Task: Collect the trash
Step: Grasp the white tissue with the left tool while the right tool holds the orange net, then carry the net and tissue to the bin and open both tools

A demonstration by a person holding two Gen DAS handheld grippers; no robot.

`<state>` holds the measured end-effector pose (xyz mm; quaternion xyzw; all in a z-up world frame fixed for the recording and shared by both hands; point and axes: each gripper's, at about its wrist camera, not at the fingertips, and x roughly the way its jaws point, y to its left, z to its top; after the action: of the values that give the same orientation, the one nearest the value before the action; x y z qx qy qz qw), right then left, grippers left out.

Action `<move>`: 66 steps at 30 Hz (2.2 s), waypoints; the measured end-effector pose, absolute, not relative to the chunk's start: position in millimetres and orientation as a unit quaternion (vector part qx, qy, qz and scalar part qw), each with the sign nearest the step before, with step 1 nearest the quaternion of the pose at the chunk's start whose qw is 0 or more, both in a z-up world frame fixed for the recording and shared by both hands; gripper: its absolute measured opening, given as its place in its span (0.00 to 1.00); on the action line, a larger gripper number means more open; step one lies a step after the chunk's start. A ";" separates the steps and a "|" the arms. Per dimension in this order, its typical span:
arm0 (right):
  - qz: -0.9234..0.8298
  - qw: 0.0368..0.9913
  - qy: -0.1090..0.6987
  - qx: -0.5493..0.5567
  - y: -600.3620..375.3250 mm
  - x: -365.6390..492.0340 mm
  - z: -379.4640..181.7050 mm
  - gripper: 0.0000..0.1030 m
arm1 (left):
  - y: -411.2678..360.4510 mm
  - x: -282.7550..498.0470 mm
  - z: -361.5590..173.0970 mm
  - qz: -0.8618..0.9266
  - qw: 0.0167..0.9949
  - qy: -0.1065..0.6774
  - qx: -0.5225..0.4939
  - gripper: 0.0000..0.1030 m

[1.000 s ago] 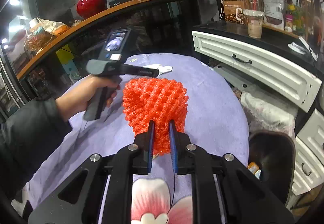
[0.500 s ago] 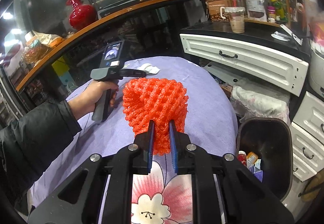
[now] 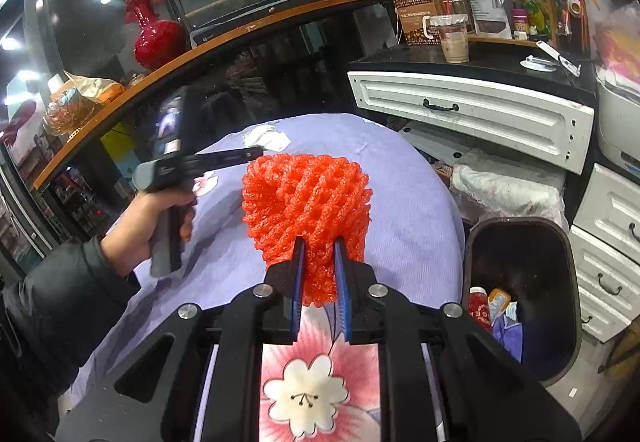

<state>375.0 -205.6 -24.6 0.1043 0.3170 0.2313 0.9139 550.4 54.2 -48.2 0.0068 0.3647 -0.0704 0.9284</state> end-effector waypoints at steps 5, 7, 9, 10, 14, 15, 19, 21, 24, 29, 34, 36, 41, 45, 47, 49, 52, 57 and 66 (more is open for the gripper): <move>0.225 0.915 0.316 0.109 -210.4 359.8 -28.7 0.15 | 49.1 501.8 -31.3 -0.091 0.935 0.343 -0.014 0.16; 0.222 0.916 0.315 0.110 -212.5 353.2 -30.6 0.15 | 43.2 482.1 -25.6 -0.099 0.937 0.335 -0.012 0.16; 0.218 0.917 0.313 0.114 -216.5 345.0 -32.8 0.15 | 36.4 462.6 -22.0 -0.111 0.938 0.328 -0.008 0.16; 0.216 0.918 0.311 0.117 -218.5 340.8 -33.7 0.15 | 31.8 450.9 -21.1 -0.114 0.939 0.324 -0.003 0.16; 0.211 0.918 0.308 0.133 -231.9 320.2 -38.6 0.15 | 19.5 410.7 -18.9 -0.128 0.940 0.317 -0.006 0.16; 0.209 0.919 0.306 0.135 -235.5 315.1 -39.2 0.15 | 15.3 397.9 -16.5 -0.131 0.941 0.312 -0.010 0.16; 0.178 0.931 0.288 0.138 -259.2 291.6 -38.7 0.15 | -1.7 359.1 -8.3 -0.136 0.947 0.290 -0.007 0.16; 0.157 0.936 0.285 0.136 -274.0 286.3 -40.8 0.15 | -12.9 343.4 -7.1 -0.144 0.948 0.284 -0.017 0.16; 0.119 0.939 0.292 0.138 -299.0 290.3 -51.0 0.15 | -30.6 328.4 -6.4 -0.163 0.945 0.281 -0.026 0.16; 0.067 0.929 0.326 0.161 -341.1 323.7 -84.9 0.15 | -73.7 315.0 0.6 -0.190 0.946 0.264 -0.010 0.16; 0.045 0.912 0.364 0.183 -365.3 357.6 -125.3 0.15 | -110.7 313.3 -1.6 -0.216 0.939 0.266 -0.001 0.16; 0.034 0.906 0.379 0.186 -369.8 370.6 -140.6 0.15 | -121.9 311.7 -3.2 -0.226 0.937 0.266 -0.005 0.16; 0.009 0.891 0.413 0.189 -380.8 400.2 -180.9 0.15 | -142.5 311.2 -14.4 -0.248 0.928 0.279 -0.015 0.16; -0.002 0.886 0.427 0.179 -381.1 413.1 -204.3 0.25 | -152.3 313.3 -20.9 -0.252 0.925 0.285 -0.008 0.16; -0.019 0.886 0.434 0.164 -381.6 417.9 -213.5 0.43 | -155.7 312.5 -21.4 -0.252 0.925 0.284 -0.006 0.16; -0.026 0.884 0.435 0.167 -385.0 417.4 -219.3 0.54 | -159.3 313.6 -22.9 -0.252 0.925 0.284 0.001 0.16; -0.028 0.884 0.431 0.179 -390.5 409.6 -219.0 0.54 | -163.0 318.4 -26.3 -0.255 0.923 0.288 0.005 0.16; -0.026 0.890 0.413 0.192 -401.2 385.5 -201.3 0.55 | -181.6 334.8 -36.2 -0.264 0.915 0.304 0.021 0.16; -0.049 0.905 0.380 0.187 -432.5 323.3 -163.6 0.57 | -224.9 356.7 -49.6 -0.288 0.898 0.330 0.045 0.16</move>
<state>323.3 -432.5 -163.6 0.1869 0.3796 -0.0485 0.9048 356.7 -224.9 -49.6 0.0447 0.3304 -0.2880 0.8977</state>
